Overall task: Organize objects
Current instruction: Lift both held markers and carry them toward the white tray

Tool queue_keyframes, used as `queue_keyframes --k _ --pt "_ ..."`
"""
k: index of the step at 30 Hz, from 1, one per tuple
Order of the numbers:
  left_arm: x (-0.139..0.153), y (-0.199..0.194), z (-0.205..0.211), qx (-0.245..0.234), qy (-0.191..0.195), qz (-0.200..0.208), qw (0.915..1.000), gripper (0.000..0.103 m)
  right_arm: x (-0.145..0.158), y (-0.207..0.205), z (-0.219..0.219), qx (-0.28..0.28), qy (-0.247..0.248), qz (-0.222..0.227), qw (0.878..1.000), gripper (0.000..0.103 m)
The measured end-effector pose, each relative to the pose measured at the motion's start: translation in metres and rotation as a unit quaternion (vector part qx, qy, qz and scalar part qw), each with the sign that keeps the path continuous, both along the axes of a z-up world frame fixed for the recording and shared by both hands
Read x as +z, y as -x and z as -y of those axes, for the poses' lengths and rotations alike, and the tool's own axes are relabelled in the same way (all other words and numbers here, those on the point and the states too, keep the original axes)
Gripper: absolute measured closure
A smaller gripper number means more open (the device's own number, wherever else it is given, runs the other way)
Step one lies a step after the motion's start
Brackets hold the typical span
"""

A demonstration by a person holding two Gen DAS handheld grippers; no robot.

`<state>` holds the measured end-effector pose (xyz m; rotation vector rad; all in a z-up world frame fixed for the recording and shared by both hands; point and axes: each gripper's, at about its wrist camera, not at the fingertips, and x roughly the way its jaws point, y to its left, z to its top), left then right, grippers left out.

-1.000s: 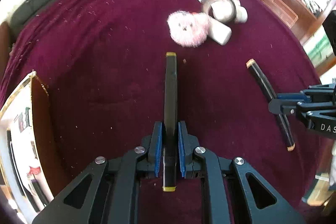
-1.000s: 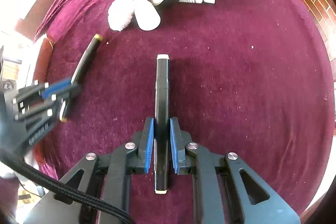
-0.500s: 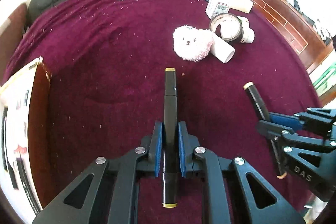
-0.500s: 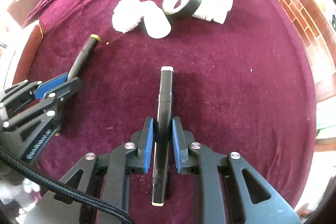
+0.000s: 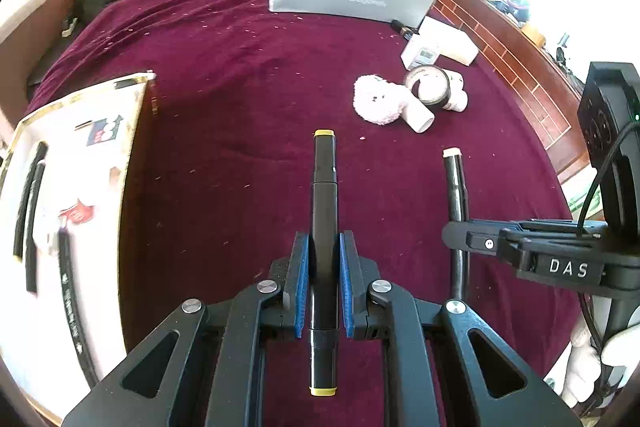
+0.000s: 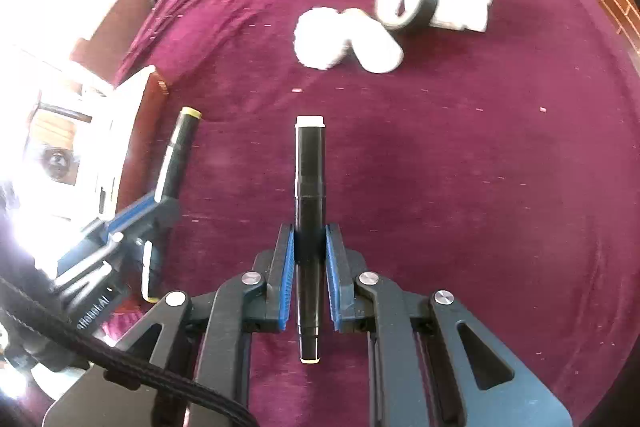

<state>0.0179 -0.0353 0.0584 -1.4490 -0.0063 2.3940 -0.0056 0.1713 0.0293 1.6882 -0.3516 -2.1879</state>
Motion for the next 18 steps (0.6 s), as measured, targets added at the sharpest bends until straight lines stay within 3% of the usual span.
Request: queue_keyframes --k 10,18 --pt "0.010 -0.012 0.024 0.025 0.010 -0.014 0.9995 0.092 0.029 -0.010 0.044 0.039 0.001 -0.037 0.999 0.090" --pt "0.020 -0.021 0.037 0.036 0.015 -0.030 0.9988 0.092 0.053 -0.017 0.052 0.043 -0.002 -0.069 0.997 0.090"
